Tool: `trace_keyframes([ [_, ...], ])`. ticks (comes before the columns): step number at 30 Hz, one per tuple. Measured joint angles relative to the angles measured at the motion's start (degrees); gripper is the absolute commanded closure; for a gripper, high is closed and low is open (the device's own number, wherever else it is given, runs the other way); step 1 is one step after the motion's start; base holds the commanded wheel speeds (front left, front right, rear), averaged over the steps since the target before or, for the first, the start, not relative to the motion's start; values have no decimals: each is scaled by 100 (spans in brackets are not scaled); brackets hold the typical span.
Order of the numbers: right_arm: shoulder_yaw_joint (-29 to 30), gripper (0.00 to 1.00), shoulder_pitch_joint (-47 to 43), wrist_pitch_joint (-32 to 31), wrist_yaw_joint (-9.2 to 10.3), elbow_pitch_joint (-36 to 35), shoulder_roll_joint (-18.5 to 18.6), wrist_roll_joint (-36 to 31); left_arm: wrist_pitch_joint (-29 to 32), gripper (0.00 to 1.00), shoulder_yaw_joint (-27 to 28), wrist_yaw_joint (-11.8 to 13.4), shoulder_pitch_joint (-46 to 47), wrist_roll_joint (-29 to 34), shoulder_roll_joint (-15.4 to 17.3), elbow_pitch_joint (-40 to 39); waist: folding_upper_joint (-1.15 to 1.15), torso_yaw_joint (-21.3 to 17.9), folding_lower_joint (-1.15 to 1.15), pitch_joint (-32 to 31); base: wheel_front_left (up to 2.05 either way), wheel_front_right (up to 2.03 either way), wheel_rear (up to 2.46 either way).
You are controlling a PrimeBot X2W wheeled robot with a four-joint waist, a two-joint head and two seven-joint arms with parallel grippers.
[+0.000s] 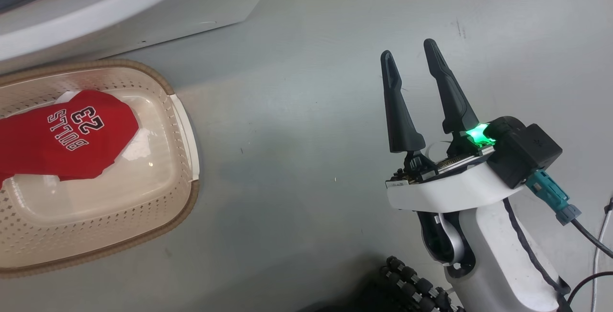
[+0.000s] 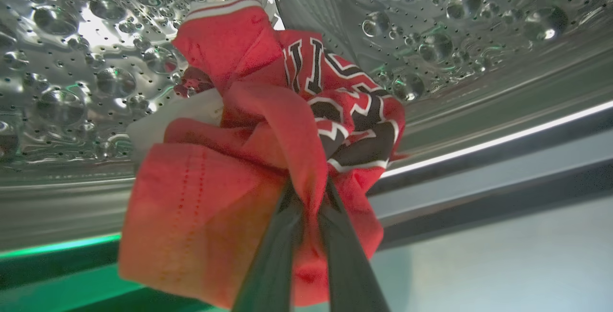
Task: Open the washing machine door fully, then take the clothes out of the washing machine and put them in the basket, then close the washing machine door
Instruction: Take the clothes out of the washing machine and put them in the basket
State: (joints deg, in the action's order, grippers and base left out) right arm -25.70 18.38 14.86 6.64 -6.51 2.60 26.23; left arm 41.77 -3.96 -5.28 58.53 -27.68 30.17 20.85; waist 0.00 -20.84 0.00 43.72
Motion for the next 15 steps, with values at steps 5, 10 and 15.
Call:
trace_keyframes([
  [5,51,0,0,0,1,24,0,-4,-349,100,-5,-5,-1,5,-56,-103,0,34,0,-16,0,0,0],
  [10,126,0,0,0,2,51,1,-73,-711,100,-36,-13,-22,13,-242,-208,0,121,0,-55,0,0,0],
  [15,144,0,0,0,2,114,1,-131,-1118,100,-58,-14,-176,41,-387,-318,0,220,0,-118,0,0,0],
])
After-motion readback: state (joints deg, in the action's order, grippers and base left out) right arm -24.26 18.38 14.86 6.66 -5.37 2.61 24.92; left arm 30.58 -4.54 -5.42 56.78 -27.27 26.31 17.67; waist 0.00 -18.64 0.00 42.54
